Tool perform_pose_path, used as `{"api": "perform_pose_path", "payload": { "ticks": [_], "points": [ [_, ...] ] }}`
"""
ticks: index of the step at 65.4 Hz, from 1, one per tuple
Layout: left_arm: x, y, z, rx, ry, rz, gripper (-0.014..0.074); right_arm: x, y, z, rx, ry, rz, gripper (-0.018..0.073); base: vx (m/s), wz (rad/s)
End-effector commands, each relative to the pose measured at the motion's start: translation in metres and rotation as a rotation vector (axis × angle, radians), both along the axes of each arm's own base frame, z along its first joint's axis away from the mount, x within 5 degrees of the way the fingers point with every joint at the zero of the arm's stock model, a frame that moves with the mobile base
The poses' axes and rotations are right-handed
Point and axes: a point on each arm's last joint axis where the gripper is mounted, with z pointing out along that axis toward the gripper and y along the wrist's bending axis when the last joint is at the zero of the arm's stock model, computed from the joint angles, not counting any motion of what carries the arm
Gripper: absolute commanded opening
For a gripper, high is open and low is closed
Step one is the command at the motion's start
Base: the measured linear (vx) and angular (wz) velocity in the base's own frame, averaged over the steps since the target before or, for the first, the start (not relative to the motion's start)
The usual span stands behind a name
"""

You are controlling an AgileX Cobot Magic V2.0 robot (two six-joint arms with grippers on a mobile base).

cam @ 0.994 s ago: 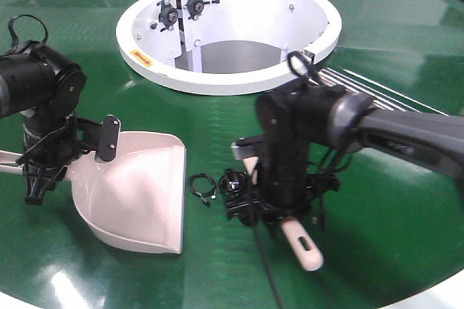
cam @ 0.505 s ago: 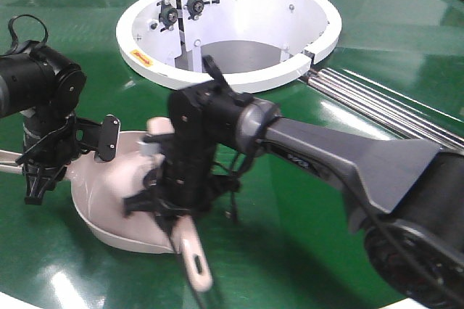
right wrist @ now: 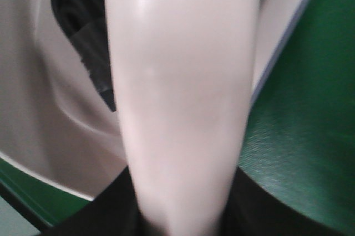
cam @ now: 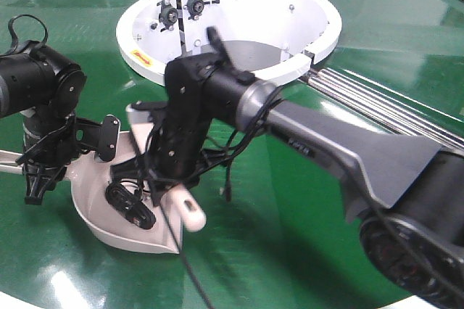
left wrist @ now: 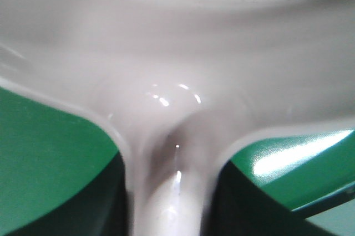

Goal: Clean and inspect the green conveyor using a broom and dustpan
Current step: 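Sweep the black cable into the dustpan with the right-held brush, then return the brush with the right gripper to its spot on the belt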

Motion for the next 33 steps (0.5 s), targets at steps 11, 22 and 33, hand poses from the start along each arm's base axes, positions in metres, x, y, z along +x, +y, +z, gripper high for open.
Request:
{"api": "perform_pose_path", "payload": {
  "ticks": [11,22,33],
  "points": [
    [-0.003,0.000,0.025,0.004,-0.050,0.012,-0.0006,0.005,-0.064,0.067,-0.052,-0.135,-0.059,-0.0004,0.00,0.00],
    [-0.003,0.000,0.025,0.004,-0.050,0.012,-0.0006,0.006,-0.118,0.075,-0.130,-0.146,-0.124,-0.0004,0.00,0.00],
    [-0.003,0.000,0.025,0.004,-0.050,0.012,-0.0006,0.000,-0.167,0.079,-0.152,-0.160,-0.149,-0.0004,0.00,0.00]
  ]
}}
